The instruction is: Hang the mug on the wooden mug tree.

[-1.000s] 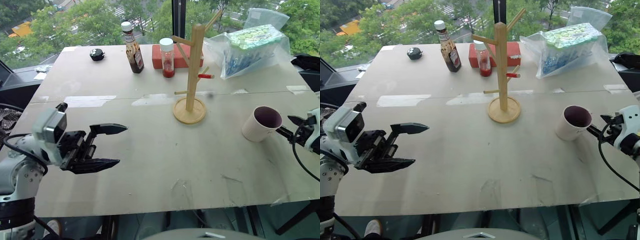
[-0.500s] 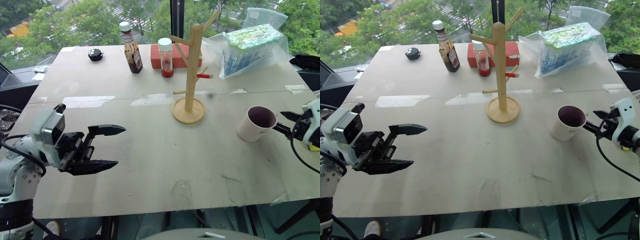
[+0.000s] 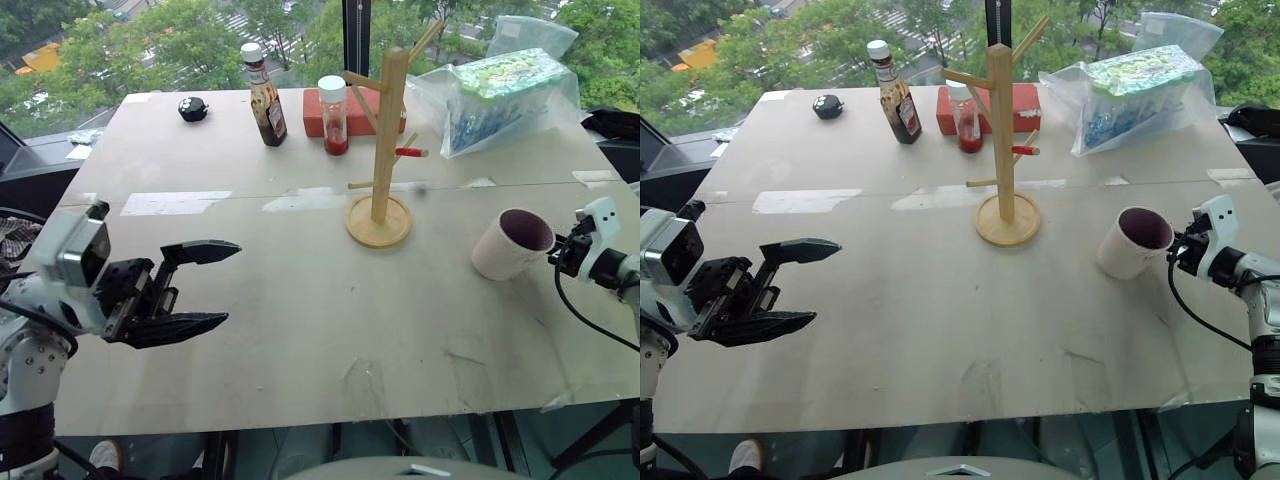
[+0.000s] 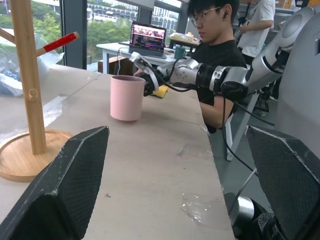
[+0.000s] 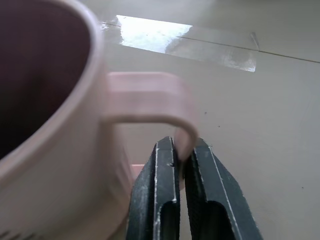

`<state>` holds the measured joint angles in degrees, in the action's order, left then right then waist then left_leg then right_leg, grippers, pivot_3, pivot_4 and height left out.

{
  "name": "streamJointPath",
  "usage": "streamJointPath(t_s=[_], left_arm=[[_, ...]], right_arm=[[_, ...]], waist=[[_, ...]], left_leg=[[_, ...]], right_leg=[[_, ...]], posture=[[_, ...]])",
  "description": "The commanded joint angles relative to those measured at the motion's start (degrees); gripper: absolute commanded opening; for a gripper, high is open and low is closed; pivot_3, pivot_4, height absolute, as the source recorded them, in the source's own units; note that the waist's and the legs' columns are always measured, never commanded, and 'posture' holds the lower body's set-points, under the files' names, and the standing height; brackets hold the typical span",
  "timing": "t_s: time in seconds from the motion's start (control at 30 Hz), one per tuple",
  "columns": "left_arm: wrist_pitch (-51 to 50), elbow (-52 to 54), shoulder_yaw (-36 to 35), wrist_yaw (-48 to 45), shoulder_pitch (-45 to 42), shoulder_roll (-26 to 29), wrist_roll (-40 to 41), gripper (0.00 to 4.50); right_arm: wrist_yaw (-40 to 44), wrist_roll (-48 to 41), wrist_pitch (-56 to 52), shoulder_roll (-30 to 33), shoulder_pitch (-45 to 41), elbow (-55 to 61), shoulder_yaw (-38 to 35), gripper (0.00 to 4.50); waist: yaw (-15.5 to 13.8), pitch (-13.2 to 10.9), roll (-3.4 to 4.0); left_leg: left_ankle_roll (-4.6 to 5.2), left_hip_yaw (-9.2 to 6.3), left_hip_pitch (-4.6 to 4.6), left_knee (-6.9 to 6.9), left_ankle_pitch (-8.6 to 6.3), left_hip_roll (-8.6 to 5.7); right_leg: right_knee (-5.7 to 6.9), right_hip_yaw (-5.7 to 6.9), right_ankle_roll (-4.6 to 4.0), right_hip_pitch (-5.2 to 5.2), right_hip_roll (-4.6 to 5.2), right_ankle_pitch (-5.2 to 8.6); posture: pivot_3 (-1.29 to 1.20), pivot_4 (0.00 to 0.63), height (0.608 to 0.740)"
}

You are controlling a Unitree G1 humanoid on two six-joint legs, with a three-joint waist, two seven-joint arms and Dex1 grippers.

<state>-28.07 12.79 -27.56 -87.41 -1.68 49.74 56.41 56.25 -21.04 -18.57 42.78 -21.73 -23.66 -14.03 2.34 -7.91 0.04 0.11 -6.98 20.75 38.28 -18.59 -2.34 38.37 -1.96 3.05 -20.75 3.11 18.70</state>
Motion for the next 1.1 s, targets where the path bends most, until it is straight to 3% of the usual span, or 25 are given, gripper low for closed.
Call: streamJointPath(t_s=[0.03, 0.2, 0.37, 0.5, 0.63, 0.77, 0.9, 1.1], left_arm=[[0.57, 0.41, -1.10, 0.03, -0.54, 0.30, 0.21, 4.50], [1.15, -0.35, -0.22, -0.05, -1.49, -0.02, -0.50, 4.50], [3.22, -3.67, 0.97, 0.90, -4.19, -0.62, -3.09, 4.50], [2.45, -12.00, 3.32, 3.56, -12.43, -0.69, -5.35, 4.50], [2.21, -20.55, 6.24, 3.92, -20.37, -0.54, -8.06, 4.50], [3.25, -25.81, 8.01, 2.70, -24.52, -0.69, -10.58, 4.50], [3.96, -26.15, 8.07, 2.00, -24.53, -1.34, -11.49, 4.50], [1.63, -18.55, 4.73, 2.99, -17.48, -1.97, -8.23, 4.50]], right_arm=[[-0.42, -1.79, -0.09, 0.44, 1.23, 4.35, -2.29, 0.06], [-2.57, -2.10, -0.56, 0.64, 4.20, 9.84, -3.11, 0.06], [-9.25, -4.37, -7.60, 1.23, 7.45, 28.69, -4.71, 0.06], [-19.23, -4.07, -22.39, 2.19, 2.95, 49.20, 0.29, 0.06], [-22.03, -2.26, -32.56, 5.93, -5.69, 60.33, 8.98, 0.06], [-20.89, -1.97, -39.11, 9.73, -15.48, 61.91, 14.56, 0.06], [-19.45, -2.21, -40.72, 9.69, -21.82, 58.80, 17.64, 0.06], [-15.75, -0.42, -39.79, 8.76, -30.73, 50.94, 23.87, 0.06]], waist=[[0.00, 0.00, 0.00], [0.00, 0.00, 0.00], [0.03, -0.03, 0.05], [0.03, -0.04, 0.06], [-0.02, 0.01, -0.06], [0.05, 0.00, -0.11], [0.25, 0.02, -0.19], [1.67, 0.02, -0.19]], left_leg=[[0.00, 0.00, 0.00, 0.00, 0.00, 0.00], [0.00, 0.00, 0.00, -0.01, 0.00, 0.00], [0.00, -0.01, 0.01, -0.01, 0.00, 0.00], [-0.01, -0.03, 0.00, -0.01, 0.00, 0.00], [-0.01, -0.12, 0.02, 0.00, 0.00, -0.03], [-0.02, -0.27, 0.48, 0.10, 0.01, -0.22], [-0.01, -0.28, 0.58, 0.07, 0.01, -0.37], [-0.01, -0.41, 0.87, 0.15, 0.01, -0.46]], right_leg=[[0.00, 0.00, 0.00, 0.00, 0.00, 0.00], [0.00, 0.00, 0.00, 0.00, 0.00, 0.00], [0.00, 0.01, 0.00, -0.02, 0.00, 0.00], [0.06, 0.10, 0.00, -0.04, -0.03, 0.00], [0.03, 0.30, 0.00, -0.04, -0.01, 0.00], [0.29, 0.50, 0.00, -0.61, 0.12, 0.00], [0.48, 0.98, 0.00, -0.82, 0.46, 0.00], [0.48, 1.12, 0.00, -1.03, 0.69, 0.00]], posture=[[0.00, 0.150, 0.740], [0.00, 0.150, 0.740], [0.00, 0.150, 0.740], [0.00, 0.150, 0.740], [0.00, 0.150, 0.740], [0.00, 0.150, 0.740], [0.00, 0.150, 0.740], [0.00, 0.150, 0.740]])
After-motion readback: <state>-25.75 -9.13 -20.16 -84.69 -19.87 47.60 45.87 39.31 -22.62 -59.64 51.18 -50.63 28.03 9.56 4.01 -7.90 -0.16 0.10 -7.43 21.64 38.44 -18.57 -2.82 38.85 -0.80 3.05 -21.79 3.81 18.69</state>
